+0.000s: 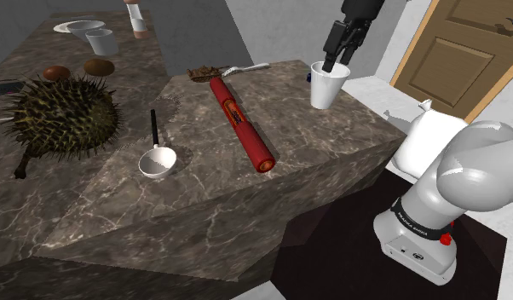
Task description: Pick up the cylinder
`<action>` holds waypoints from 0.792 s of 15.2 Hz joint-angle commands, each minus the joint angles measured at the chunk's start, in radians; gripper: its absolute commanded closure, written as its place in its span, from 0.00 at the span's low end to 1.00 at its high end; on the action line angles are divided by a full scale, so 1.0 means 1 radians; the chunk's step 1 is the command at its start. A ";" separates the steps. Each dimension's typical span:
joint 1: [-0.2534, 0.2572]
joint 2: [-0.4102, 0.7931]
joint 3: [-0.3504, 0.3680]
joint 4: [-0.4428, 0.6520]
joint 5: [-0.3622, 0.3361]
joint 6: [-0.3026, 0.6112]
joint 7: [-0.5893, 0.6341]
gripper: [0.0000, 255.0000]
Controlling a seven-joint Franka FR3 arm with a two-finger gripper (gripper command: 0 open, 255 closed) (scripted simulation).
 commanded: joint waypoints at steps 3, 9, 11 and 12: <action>0.005 0.049 0.039 0.006 0.021 0.040 0.056 0.00; 0.011 0.224 0.152 0.061 0.060 0.155 0.223 0.00; 0.010 0.290 0.187 0.091 0.063 0.190 0.280 0.00; 0.009 0.325 0.204 0.108 0.063 0.206 0.308 0.00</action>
